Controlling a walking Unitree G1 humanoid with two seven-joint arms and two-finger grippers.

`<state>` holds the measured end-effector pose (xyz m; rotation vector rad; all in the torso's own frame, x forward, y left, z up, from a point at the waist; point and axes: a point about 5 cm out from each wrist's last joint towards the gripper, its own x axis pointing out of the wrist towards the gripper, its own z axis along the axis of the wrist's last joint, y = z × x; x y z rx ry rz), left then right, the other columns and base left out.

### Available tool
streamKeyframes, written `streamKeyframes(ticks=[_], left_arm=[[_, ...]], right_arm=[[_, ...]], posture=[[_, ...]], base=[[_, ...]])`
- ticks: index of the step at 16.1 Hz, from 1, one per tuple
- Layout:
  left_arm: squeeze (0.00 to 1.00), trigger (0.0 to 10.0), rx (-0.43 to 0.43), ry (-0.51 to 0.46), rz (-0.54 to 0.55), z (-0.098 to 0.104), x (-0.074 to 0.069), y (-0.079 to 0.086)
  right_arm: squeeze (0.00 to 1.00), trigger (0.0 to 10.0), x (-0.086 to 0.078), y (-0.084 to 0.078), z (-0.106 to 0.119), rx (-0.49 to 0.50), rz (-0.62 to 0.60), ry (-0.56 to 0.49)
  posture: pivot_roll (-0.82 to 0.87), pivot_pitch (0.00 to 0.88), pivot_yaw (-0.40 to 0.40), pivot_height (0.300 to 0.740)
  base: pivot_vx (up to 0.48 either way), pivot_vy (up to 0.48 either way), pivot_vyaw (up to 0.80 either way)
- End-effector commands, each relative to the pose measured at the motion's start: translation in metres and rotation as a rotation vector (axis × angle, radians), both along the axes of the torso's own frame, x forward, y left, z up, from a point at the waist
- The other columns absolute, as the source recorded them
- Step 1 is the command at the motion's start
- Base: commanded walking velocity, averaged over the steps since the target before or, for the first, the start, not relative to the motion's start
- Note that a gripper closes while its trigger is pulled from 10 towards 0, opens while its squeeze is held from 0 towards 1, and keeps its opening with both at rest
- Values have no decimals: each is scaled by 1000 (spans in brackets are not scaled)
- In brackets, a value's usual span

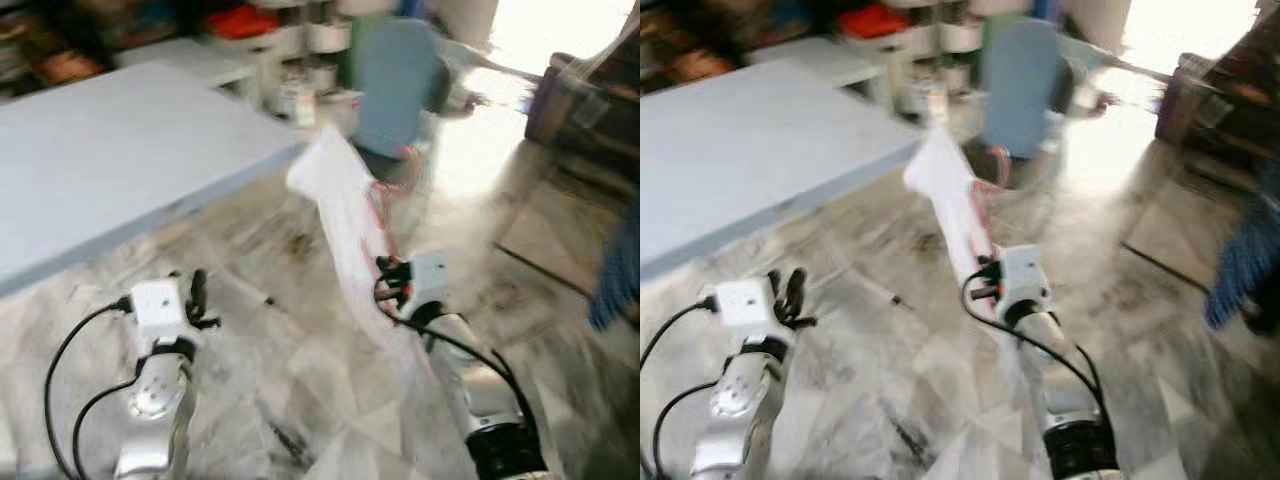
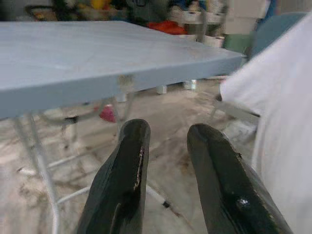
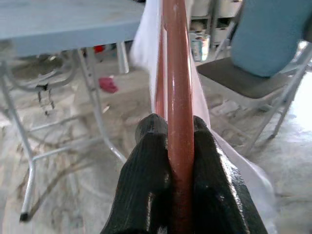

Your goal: Hang hanger

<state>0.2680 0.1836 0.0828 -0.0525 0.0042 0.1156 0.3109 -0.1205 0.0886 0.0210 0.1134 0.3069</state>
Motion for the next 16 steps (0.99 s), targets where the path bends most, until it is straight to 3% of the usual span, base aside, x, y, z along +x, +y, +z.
streamKeyframes(ticks=[1,5,6,12,16], left_arm=[[0,10000,15,-5,6,2,3,6],[0,10000,26,11,-27,-2,4,0],[0,10000,2,23,-72,-5,3,-6],[0,10000,0,21,-139,-4,11,-21],[0,10000,-28,24,-207,-3,18,-37]], right_arm=[[0,10000,7,15,19,25,52,-92],[0,10000,10,13,27,17,88,-125],[0,10000,8,14,32,17,156,-132],[0,10000,-2,17,36,-15,345,-102],[0,10000,-17,35,55,16,564,-124]], posture=[[-62,0,-8,731],[-75,0,0,731],[-83,0,4,731],[-101,0,7,731],[-111,0,11,731]], base=[[0,0,800],[0,0,800],[0,0,800],[0,0,0],[0,0,0]])
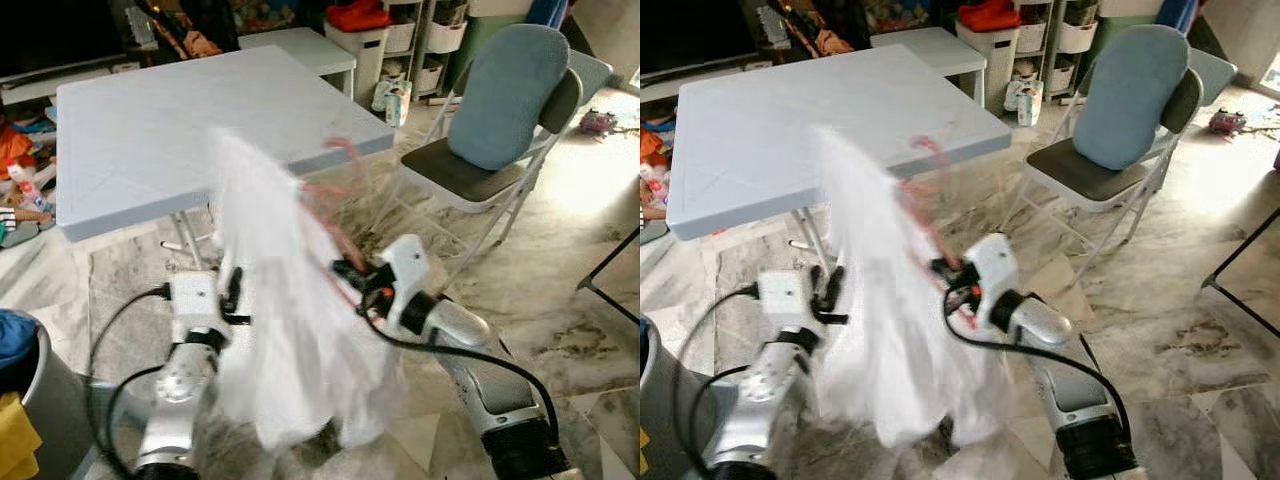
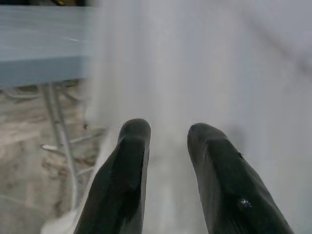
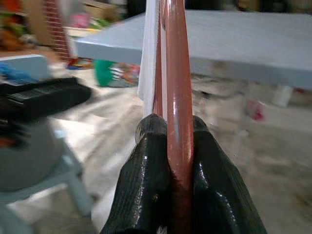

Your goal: Hang hanger

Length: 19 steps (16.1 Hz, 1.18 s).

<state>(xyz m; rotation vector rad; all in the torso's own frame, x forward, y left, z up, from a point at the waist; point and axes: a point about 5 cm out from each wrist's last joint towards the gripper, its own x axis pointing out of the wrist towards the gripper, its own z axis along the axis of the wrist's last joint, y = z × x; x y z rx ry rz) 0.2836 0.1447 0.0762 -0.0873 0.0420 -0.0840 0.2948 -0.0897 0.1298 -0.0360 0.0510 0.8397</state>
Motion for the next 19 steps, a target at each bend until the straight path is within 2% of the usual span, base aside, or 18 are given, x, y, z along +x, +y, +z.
streamKeyframes(ticks=[1,2,4,5,6,7,8,9,10,14,15,16,17,18,19], left_arm=[[0,10000,4,-9,-41,4,5,-7],[0,10000,-3,-9,-68,4,5,-13],[0,10000,-30,-15,-176,5,1,-28],[0,10000,-5,-27,-206,4,-3,-31],[0,10000,-10,-25,-212,3,-4,-32],[0,10000,31,-30,-185,2,-5,-30],[0,10000,-18,-29,-182,2,-5,-29],[75,10000,-45,-30,-192,3,-6,-28],[1000,10000,-57,-37,-191,3,-6,-26],[1000,10000,-54,-55,-189,8,-1,-30],[1000,10000,-88,-61,-240,10,-1,-36],[1000,10000,-152,-68,-338,12,-5,-48],[1000,10000,-132,-68,-367,12,-6,-52],[816,10000,-103,-70,-382,12,-7,-55],[0,10000,-68,-69,-385,11,-7,-56]], right_arm=[[0,10000,-4,7,15,15,67,-60],[0,10000,-5,8,13,-14,76,-65],[0,10000,-4,4,2,-78,7,-42],[0,10000,-6,5,-2,-38,1,21],[0,10000,-7,6,-2,-50,8,14],[0,10000,-9,7,-4,-82,18,14],[0,10000,-11,8,-4,-90,38,1],[0,10000,-11,9,-3,-117,28,-52],[0,10000,-11,9,-3,-114,19,-57],[0,10000,-13,12,-3,-143,42,-45],[0,10000,-12,13,-5,-166,32,-62],[0,10000,-11,14,-9,-186,23,-72],[0,10000,-10,15,-10,-191,19,-74],[0,10000,-9,17,-9,-181,11,-69],[0,10000,-12,22,-6,-156,38,-64]], posture=[[-112,0,15,731],[-108,0,17,731],[-103,0,12,731],[-102,0,12,731],[-102,0,12,731],[-99,0,8,731],[-100,0,7,731],[-100,0,8,731],[-100,0,8,731],[-117,0,9,731],[-122,0,10,731],[-134,0,15,731],[-134,0,16,731],[-133,0,17,731],[-131,0,20,731]], base=[[0,0,0],[0,0,0],[0,0,0],[0,0,0],[0,0,0],[0,0,0],[0,0,0],[0,0,0],[0,0,0],[0,0,0],[0,0,0],[0,0,0],[0,0,0],[0,0,0],[0,0,0]])
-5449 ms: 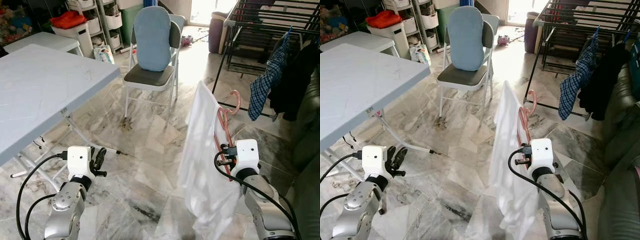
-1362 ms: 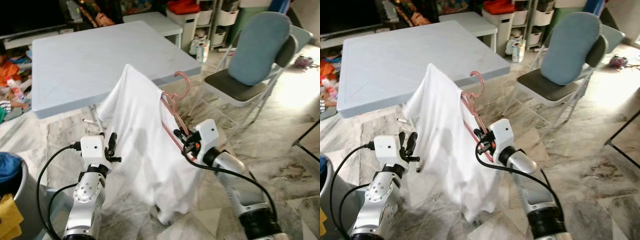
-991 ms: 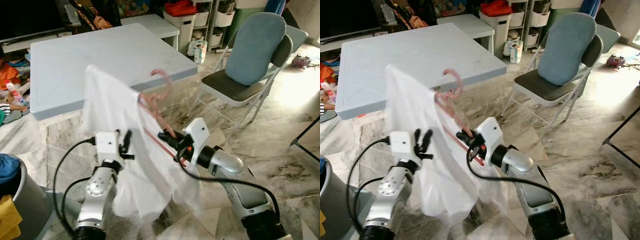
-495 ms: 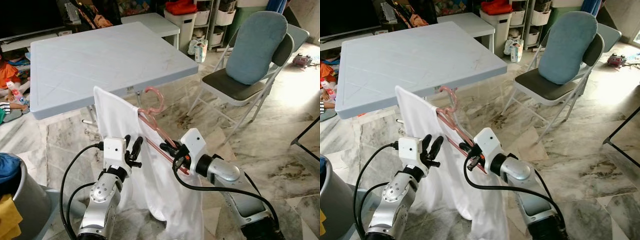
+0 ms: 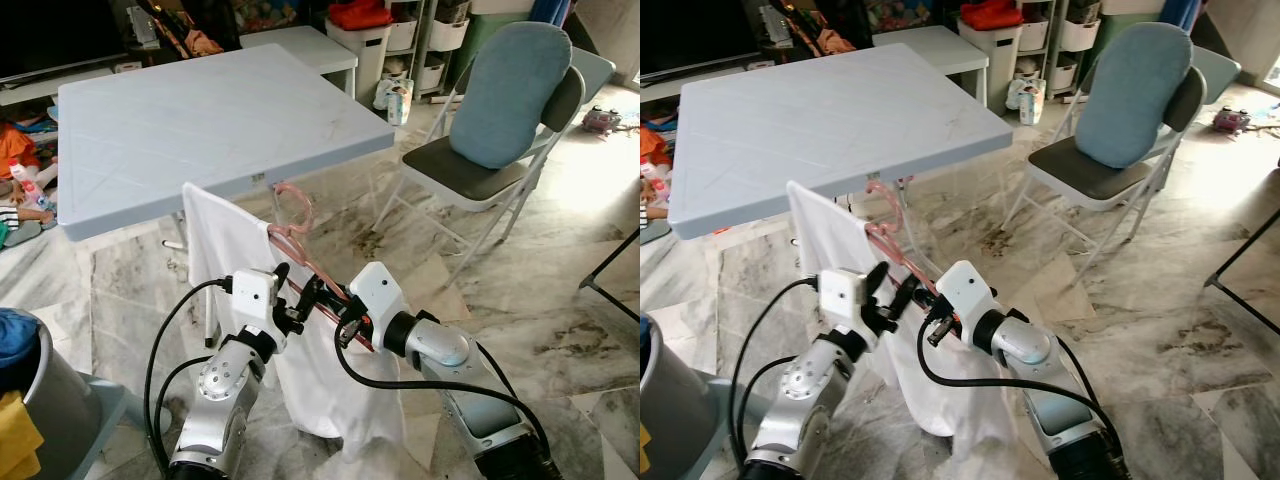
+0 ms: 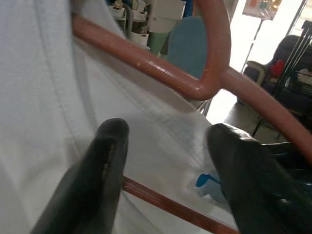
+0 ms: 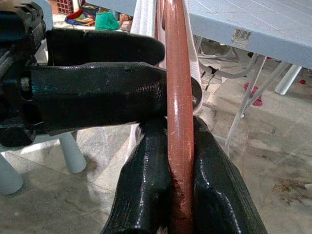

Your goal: Hang hanger

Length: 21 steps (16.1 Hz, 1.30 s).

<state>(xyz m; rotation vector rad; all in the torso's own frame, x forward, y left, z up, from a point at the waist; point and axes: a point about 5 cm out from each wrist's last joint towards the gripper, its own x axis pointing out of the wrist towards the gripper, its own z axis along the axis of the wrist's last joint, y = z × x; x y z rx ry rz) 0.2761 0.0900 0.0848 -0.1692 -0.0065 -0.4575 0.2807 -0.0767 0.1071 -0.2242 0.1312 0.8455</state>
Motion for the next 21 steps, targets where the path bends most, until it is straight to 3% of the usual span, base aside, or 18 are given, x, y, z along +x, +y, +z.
streamKeyframes(ticks=[1,5,6,8,11,13,15,19,21], left_arm=[[0,10000,37,-21,10,3,2,2],[0,10000,101,-12,178,2,14,31],[0,10000,151,-3,223,0,18,41],[0,10000,163,-1,244,0,21,46],[0,10000,226,60,152,-9,20,37],[0,10000,219,116,60,-19,13,25],[0,10000,225,114,-3,-21,7,14],[0,10000,233,92,58,-17,11,21],[0,10000,246,59,137,-10,19,34]], right_arm=[[0,10000,0,11,17,51,57,-48],[0,10000,-11,3,15,24,161,-25],[0,10000,-10,-1,16,16,163,-23],[0,10000,-8,-5,17,3,149,-21],[0,10000,6,-11,17,-41,44,-51],[0,10000,16,-13,19,-63,-27,-95],[0,10000,23,-14,24,-70,-73,-130],[0,10000,27,-13,26,-64,-93,-142],[0,10000,24,-12,23,-59,-70,-129]], posture=[[-131,0,21,731],[-136,0,27,731],[-138,0,29,731],[-141,0,30,731],[-139,0,29,731],[-138,0,27,731],[-135,0,23,731],[-136,0,20,731],[-139,0,22,731]], base=[[0,0,0],[0,0,0],[0,0,0],[0,0,0],[0,0,0],[0,0,0],[0,0,0],[0,0,0],[0,0,0]])
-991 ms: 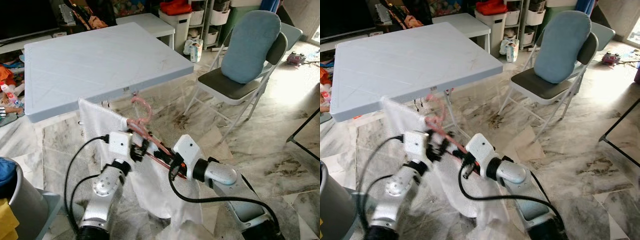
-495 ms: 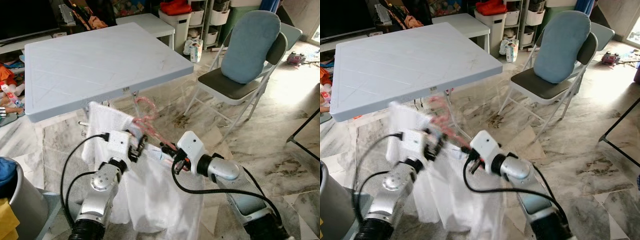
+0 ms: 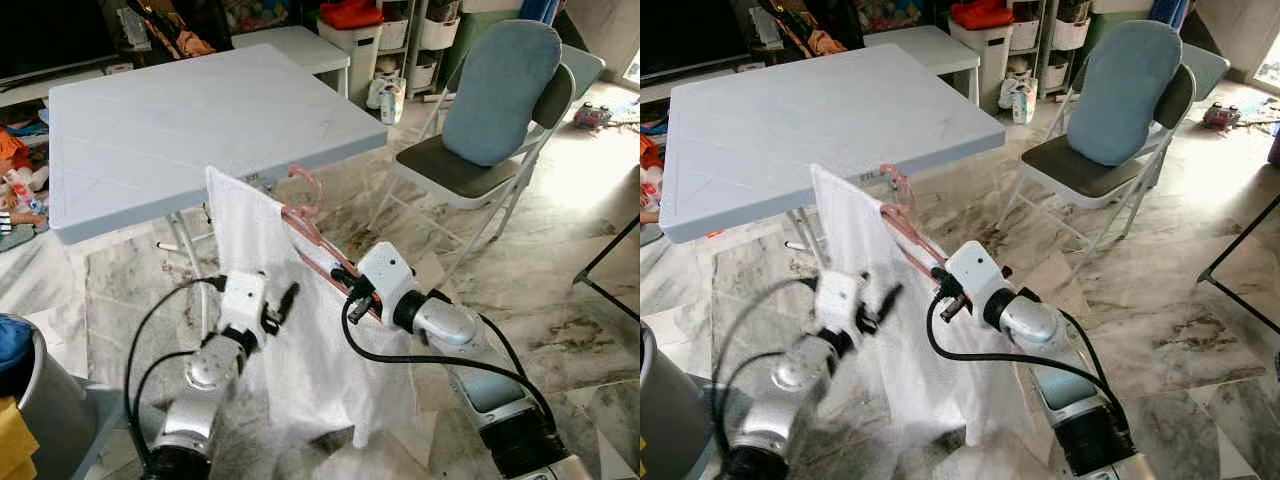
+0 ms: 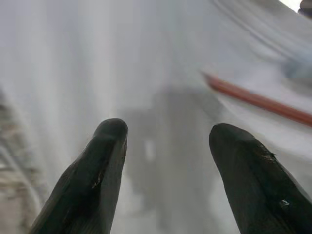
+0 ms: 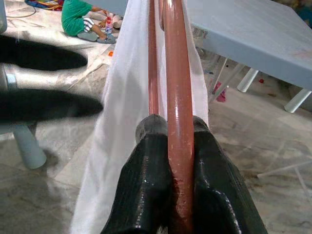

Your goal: Hang hanger

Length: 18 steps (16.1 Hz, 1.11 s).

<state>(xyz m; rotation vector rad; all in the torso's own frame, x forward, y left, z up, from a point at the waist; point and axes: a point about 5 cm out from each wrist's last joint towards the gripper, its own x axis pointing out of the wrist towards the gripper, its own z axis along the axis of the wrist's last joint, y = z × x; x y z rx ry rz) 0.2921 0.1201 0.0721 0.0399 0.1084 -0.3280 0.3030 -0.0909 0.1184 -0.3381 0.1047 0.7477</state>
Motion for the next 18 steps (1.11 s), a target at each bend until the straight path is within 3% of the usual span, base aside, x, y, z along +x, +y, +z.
streamKeyframes(ticks=[1,6,13,14,16,18], left_arm=[[0,10000,21,-30,28,5,5,6],[0,10000,40,-32,52,6,13,7],[0,10000,78,-31,51,3,20,6],[0,7647,79,-50,41,6,21,6],[0,0,76,-64,36,7,21,8],[0,0,95,-56,43,4,21,13]], right_arm=[[0,10000,1,3,11,30,23,-44],[0,10000,-11,10,7,43,111,-3],[0,10000,-17,9,9,44,186,24],[0,10000,-19,8,7,33,200,31],[0,10000,-21,7,4,20,202,34],[0,10000,-21,6,4,19,200,36]], posture=[[-139,0,22,731],[-150,0,28,731],[-158,0,32,731],[-158,0,32,731],[-159,0,34,731],[-159,0,35,731]], base=[[0,0,0],[0,0,0],[0,0,0],[0,0,0],[0,0,0],[0,0,0]])
